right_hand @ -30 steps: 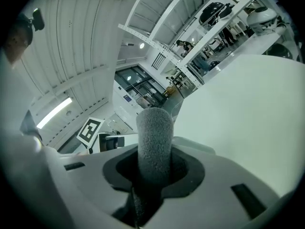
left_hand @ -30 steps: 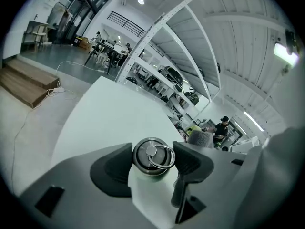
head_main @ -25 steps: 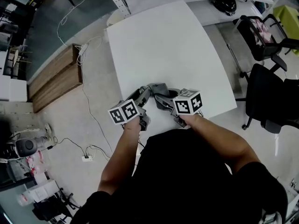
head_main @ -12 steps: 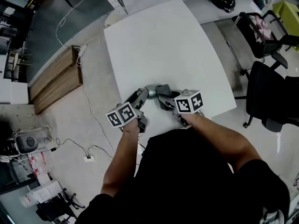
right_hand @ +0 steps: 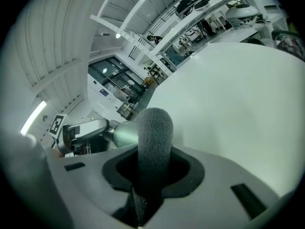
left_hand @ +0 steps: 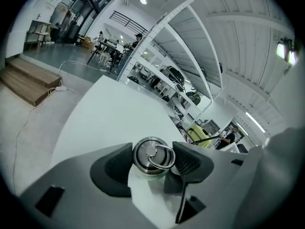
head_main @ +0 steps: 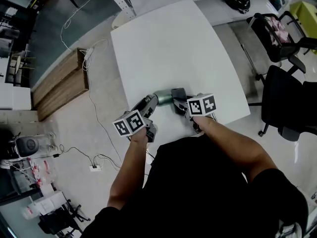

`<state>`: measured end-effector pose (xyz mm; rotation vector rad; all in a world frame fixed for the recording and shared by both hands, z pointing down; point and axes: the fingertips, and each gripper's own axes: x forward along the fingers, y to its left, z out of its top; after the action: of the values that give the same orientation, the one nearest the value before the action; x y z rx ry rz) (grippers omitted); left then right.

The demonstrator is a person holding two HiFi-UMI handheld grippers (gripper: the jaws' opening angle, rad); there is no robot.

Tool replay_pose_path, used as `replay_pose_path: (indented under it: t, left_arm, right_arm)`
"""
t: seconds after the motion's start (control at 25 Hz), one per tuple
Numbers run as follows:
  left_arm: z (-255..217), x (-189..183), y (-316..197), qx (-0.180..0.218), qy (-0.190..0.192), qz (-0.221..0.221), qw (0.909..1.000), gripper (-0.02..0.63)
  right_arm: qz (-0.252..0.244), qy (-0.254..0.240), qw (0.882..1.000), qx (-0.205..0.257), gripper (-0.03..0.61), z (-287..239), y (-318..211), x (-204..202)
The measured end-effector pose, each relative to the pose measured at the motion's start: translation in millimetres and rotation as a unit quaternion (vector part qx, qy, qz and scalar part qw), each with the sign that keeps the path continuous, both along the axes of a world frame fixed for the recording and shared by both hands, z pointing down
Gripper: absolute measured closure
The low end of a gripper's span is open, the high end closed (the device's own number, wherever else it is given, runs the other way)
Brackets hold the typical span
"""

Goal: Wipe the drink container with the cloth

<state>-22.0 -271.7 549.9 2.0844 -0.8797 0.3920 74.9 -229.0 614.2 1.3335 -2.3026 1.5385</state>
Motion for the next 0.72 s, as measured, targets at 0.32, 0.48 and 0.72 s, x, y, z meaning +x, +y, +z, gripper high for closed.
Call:
replay_pose_path:
  t: [0.32,0.48,0.72]
  left_arm:
    - [3,16,23,0.041,-0.049,0.082,0.9945,0.342]
    - [1,23,38,0.099,-0.103,0.158,0.9771,0.342]
    - [2,25,51,0.158,-0.158,0.225,0.9486,0.344]
  right_arm:
    - [0.021,0.019,0.999,-0.027,0.480,10,8,19]
    - [0.046,0.000,0.999,-0.018,0.480,-1,12,35]
    - [0.042,-0.048,0.997,0.031,0.480,-33,19,44]
